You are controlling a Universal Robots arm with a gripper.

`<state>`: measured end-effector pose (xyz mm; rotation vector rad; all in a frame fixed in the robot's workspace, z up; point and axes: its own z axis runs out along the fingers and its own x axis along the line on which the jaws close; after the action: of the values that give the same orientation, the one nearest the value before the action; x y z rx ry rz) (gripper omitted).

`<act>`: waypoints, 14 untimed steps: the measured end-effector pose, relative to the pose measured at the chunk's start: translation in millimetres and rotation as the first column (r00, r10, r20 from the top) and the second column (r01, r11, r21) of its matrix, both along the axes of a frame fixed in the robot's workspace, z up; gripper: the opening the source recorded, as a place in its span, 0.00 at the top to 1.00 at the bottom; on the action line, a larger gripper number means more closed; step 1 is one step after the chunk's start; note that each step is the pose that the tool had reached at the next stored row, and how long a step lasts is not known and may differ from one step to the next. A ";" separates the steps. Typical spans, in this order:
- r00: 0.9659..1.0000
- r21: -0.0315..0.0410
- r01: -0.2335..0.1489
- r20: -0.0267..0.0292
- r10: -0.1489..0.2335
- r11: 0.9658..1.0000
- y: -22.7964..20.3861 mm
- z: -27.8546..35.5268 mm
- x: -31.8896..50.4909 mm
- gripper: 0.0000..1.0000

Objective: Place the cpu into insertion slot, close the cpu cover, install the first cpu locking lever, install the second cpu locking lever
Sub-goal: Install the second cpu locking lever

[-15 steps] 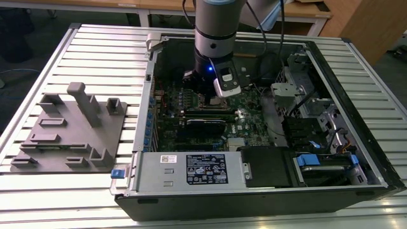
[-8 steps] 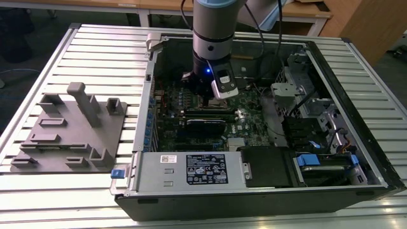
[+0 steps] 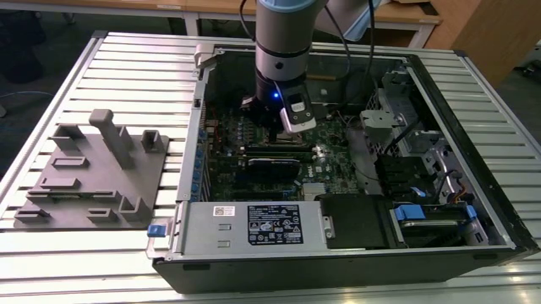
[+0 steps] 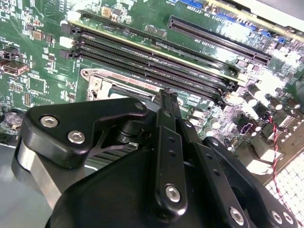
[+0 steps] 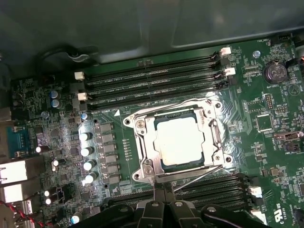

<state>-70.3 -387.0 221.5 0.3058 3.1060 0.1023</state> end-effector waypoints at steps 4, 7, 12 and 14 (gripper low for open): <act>1.000 0.000 0.000 0.000 0.000 1.000 -2.3 -0.2 -0.6 0.89; 1.000 0.000 0.000 0.000 0.000 1.000 -2.9 -0.2 -0.8 0.89; 1.000 0.000 -0.001 0.000 0.001 1.000 -3.1 -1.0 -1.0 0.89; 1.000 0.000 -0.001 0.000 0.001 1.000 -3.0 -1.1 -1.0 0.89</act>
<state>-71.3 -390.0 220.4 0.3044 3.1062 0.1021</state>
